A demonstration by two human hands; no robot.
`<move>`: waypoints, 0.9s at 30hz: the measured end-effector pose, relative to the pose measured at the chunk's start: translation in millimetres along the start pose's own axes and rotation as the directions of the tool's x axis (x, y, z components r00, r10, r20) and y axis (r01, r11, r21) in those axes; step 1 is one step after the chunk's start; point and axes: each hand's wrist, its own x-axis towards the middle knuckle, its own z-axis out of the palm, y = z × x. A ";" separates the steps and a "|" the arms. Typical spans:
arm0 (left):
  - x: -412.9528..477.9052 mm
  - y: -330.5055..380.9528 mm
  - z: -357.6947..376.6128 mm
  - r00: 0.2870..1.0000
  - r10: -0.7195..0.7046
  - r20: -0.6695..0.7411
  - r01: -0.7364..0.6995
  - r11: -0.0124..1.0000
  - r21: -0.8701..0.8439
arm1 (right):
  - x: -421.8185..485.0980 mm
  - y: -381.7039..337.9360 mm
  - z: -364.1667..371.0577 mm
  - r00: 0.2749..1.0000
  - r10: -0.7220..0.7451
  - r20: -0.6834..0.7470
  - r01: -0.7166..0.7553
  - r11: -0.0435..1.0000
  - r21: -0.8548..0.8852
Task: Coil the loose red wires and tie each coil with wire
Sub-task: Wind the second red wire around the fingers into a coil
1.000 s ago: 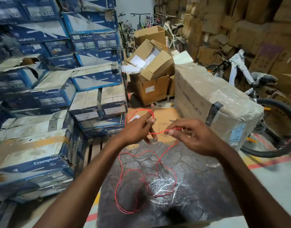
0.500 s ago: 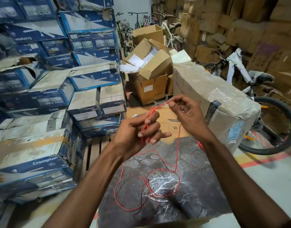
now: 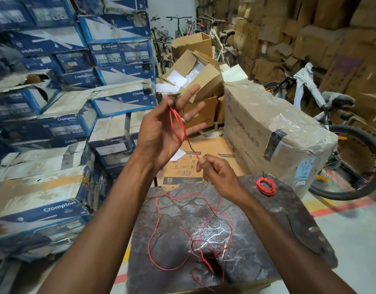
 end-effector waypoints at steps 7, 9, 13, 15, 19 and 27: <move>22.9 16.1 -24.3 0.915 0.220 -0.337 -0.155 0.965 0.209 | -35.0 19.9 -5.2 0.984 0.105 0.146 -0.090 0.990 -0.104; 24.7 12.1 -31.4 0.895 0.255 -0.367 -0.097 0.912 0.398 | -38.6 24.4 -8.6 0.978 0.154 0.140 -0.140 0.984 -0.105; 13.9 -8.4 -44.8 0.929 0.268 -0.256 0.032 0.631 0.775 | -37.1 23.2 -18.4 0.954 0.247 0.167 -0.222 0.962 -0.158; 5.8 -16.8 -48.0 0.953 0.237 -0.188 0.121 0.272 0.955 | -34.5 15.3 -25.5 0.939 0.263 0.222 -0.230 0.960 -0.162; -10.0 -28.4 -62.4 0.982 0.036 -0.185 0.189 -0.187 0.964 | -31.8 -21.4 -44.3 0.952 0.153 0.264 -0.115 0.982 -0.151; -60.9 -31.0 -41.5 0.702 -0.704 -0.107 0.590 0.490 0.641 | -9.6 -59.7 -71.3 0.993 -0.111 -0.034 0.106 0.986 -0.132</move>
